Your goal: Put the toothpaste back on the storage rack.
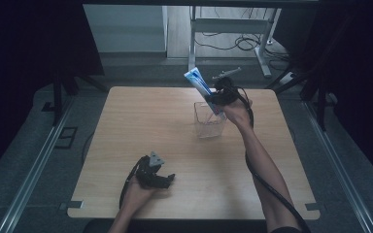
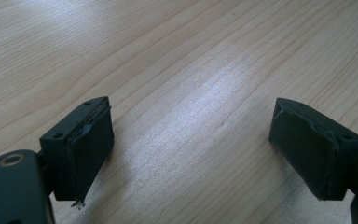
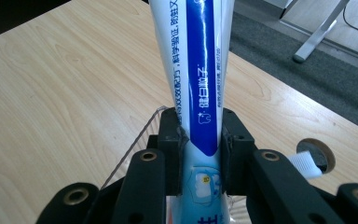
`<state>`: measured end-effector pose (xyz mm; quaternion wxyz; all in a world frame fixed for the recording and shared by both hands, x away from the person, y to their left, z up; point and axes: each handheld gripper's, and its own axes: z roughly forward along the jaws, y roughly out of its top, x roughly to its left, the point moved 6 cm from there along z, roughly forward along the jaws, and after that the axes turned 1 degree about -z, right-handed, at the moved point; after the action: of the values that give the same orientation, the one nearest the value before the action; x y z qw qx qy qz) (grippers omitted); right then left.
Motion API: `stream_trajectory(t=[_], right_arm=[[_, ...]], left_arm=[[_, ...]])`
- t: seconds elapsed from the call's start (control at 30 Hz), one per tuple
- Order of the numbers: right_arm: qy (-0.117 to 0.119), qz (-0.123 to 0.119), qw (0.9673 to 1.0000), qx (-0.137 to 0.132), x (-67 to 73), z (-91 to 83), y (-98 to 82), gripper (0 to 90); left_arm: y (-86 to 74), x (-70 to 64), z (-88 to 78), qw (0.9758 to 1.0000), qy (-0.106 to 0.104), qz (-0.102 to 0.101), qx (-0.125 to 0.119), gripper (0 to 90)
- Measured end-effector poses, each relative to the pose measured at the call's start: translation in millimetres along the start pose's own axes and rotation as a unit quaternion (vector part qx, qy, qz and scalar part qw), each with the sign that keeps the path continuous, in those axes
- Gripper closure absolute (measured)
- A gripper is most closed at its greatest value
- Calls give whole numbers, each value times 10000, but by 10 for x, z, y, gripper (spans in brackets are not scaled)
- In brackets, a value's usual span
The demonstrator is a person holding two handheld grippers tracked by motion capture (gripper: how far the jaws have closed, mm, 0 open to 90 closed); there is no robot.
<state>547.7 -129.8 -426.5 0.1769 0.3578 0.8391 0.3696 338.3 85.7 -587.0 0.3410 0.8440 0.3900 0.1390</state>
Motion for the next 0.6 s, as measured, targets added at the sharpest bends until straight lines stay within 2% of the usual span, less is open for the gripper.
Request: stream_trajectory(t=[0.27, 0.6], right_arm=[[26, -32, 10000, -54, 11, 154, -59, 735], [52, -72, 10000, -40, 30, 267, -143, 735]], left_arm=[[0, 0, 0, 10000, 3, 1, 2, 138], [0, 0, 0, 10000, -2, -2, -2, 138]])
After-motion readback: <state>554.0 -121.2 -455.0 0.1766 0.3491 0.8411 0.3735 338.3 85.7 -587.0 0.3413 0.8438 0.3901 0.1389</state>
